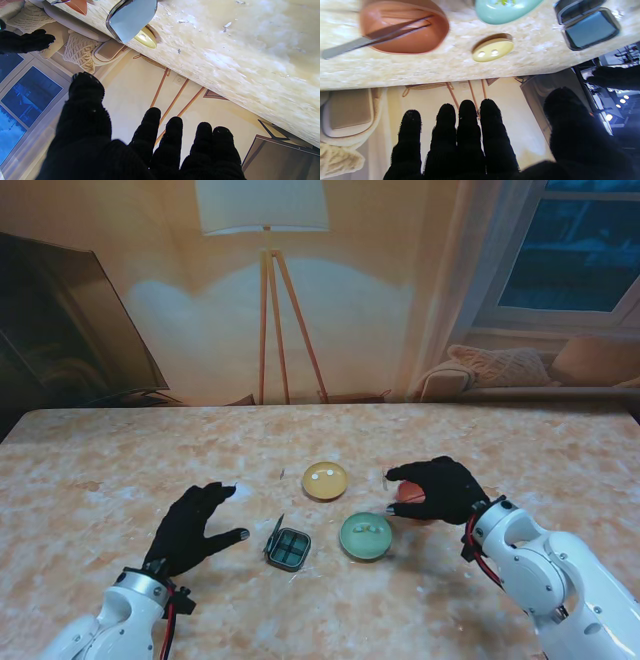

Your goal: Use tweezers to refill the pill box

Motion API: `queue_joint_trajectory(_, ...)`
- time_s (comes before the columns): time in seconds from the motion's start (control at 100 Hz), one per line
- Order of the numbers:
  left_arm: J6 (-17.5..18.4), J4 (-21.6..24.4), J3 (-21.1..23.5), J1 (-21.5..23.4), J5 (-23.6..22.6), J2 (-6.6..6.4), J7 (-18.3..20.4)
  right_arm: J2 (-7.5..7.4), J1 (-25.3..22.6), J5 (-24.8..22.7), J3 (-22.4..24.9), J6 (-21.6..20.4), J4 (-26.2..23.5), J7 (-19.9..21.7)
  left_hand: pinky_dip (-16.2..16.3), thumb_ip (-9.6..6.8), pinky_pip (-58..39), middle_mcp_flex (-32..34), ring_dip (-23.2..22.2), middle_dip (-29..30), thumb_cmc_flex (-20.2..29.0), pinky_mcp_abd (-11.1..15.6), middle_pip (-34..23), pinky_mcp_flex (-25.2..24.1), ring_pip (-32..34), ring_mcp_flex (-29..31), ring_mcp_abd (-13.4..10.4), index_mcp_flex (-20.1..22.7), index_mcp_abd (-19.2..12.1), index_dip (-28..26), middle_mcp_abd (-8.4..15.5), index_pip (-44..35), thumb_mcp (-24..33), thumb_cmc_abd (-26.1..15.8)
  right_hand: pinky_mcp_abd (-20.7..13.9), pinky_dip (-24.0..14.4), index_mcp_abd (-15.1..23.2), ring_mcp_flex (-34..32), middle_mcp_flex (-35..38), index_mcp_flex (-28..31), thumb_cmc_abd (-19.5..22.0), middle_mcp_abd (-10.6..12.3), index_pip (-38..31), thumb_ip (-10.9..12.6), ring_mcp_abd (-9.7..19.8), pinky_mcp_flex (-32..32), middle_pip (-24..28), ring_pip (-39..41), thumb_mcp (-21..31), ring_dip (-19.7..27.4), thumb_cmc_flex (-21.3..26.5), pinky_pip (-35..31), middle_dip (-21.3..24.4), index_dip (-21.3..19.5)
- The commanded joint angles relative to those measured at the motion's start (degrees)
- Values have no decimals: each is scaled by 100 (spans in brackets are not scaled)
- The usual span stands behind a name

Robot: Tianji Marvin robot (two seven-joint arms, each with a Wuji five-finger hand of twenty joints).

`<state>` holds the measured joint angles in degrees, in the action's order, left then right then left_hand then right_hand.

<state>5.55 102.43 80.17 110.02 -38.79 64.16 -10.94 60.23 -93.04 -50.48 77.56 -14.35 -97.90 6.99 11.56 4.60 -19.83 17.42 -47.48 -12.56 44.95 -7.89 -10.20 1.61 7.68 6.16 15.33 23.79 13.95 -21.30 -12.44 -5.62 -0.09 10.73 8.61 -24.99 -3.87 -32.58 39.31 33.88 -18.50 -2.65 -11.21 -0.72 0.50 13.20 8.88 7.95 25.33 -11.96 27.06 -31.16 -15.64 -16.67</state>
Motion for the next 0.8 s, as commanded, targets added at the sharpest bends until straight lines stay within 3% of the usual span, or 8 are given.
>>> queue_joint_trajectory(0.0, -28, 0, -17, -5, 2, 31, 63, -36, 29, -94, 58, 29, 158, 72, -117, -177, 134, 137, 101, 50, -166, 274, 62, -52, -102, -135, -65, 95, -101, 23, 144, 17, -100, -44, -97, 62, 160, 15, -197, -16, -172, 140, 28, -109, 175, 7, -35, -85, -38, 114, 106, 91, 97, -66)
queue_joint_trajectory(0.05, -37, -9, -23, -12, -30, 28, 55, -45, 81, -178, 83, 18, 258, 62, -127, -175, 162, 132, 120, 51, -185, 286, 71, -73, -113, -165, -68, 115, -124, 12, 140, 0, -106, -46, -93, 50, 202, -28, -173, 29, -193, 166, -5, -97, 177, 40, -3, -63, 6, 116, 131, 74, 105, -82)
queue_joint_trajectory(0.15, -58, -27, -43, -29, -67, 29, 24, -75, 197, -376, 117, -13, 439, 95, -147, -179, 210, 104, 159, 56, -176, 294, 92, -80, -126, -192, -76, 110, -161, -4, 140, -12, -97, -41, -109, 0, 246, -71, -200, 53, -405, 170, -106, -211, 199, 69, 94, -35, 1048, 156, -269, 53, 216, -144)
queue_joint_trajectory(0.28, -87, -70, -90, -62, -86, 42, -66, -101, 378, -563, 96, -107, 706, 28, -160, -180, 247, 95, 195, 58, -189, 299, 99, -70, -120, -195, -81, 110, -177, -26, 142, -28, -95, -61, -160, 2, 340, -120, -204, 75, -545, 214, -127, -297, 243, 115, 156, -20, 1595, 162, -385, 11, 224, -152)
queue_joint_trajectory(0.51, -163, -149, -171, -127, -114, 58, -180, -171, 701, -954, -9, -323, 1067, 9, -155, -181, 253, 116, 209, 45, -183, 304, 75, -41, -94, -188, -97, 128, -182, -49, 158, -43, -89, -88, -202, -5, 447, -266, -160, 106, -596, 282, -151, -316, 301, 233, 245, 20, 1747, 161, -389, -106, 225, -156)
queue_joint_trajectory(0.79, -226, -176, -216, -174, -145, 64, -229, -226, 1090, -1073, -262, -368, 1534, 93, -139, -182, 244, 106, 208, 44, -169, 311, 70, -51, -83, -199, -99, 129, -191, -65, 164, -45, -91, -75, -229, 23, 472, -331, -158, 121, -620, 322, -177, -333, 329, 254, 333, 24, 1848, 171, -392, -230, 245, -152)
